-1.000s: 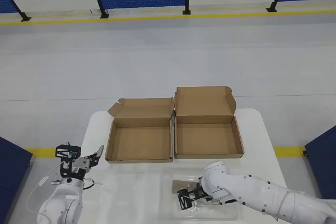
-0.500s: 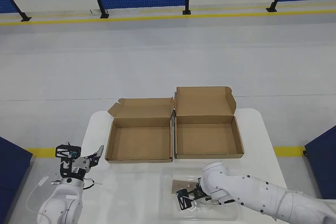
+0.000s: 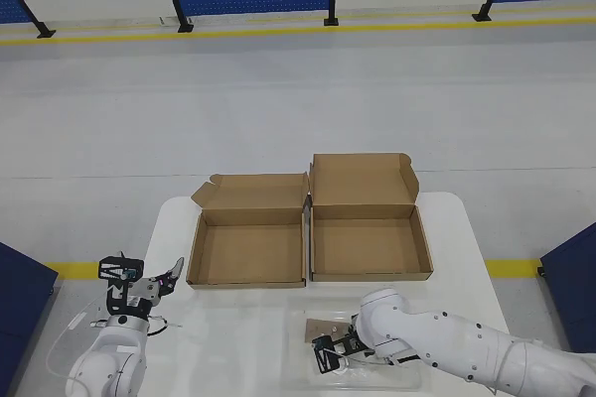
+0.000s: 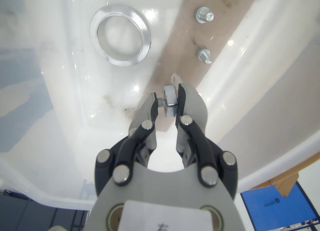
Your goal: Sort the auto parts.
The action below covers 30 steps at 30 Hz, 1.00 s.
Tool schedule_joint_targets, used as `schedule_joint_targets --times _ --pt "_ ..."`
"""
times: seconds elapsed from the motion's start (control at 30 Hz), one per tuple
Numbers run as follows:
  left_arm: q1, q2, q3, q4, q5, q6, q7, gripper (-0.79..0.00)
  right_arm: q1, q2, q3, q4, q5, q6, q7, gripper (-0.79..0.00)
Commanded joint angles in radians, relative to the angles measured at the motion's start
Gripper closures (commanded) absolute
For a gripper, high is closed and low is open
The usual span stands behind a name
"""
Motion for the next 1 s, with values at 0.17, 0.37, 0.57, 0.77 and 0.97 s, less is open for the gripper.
schedule_joint_targets --times 0.17,0.37,0.57,0.77,0.97 --pt "0.000 0.000 0.000 0.000 0.000 0.000 0.000 -0.785 -0.005 0.023 0.029 -0.044 0.023 0.010 0.010 0.000" --pt "0.000 0.000 0.000 0.000 0.000 0.000 0.000 -0.785 -0.032 0.071 0.103 -0.084 0.060 0.009 -0.032 0.000" --pt "0.000 0.000 0.000 0.000 0.000 0.000 0.000 -0.785 -0.097 0.148 0.208 -0.130 0.097 -0.008 -0.115 0.000" --pt "0.000 0.000 0.000 0.000 0.000 0.000 0.000 -0.785 -0.111 0.161 0.225 -0.137 0.108 -0.019 -0.135 0.000" --pt "0.000 0.000 0.000 0.000 0.000 0.000 0.000 -0.785 -0.120 0.160 0.229 -0.124 0.104 -0.012 -0.164 0.000"
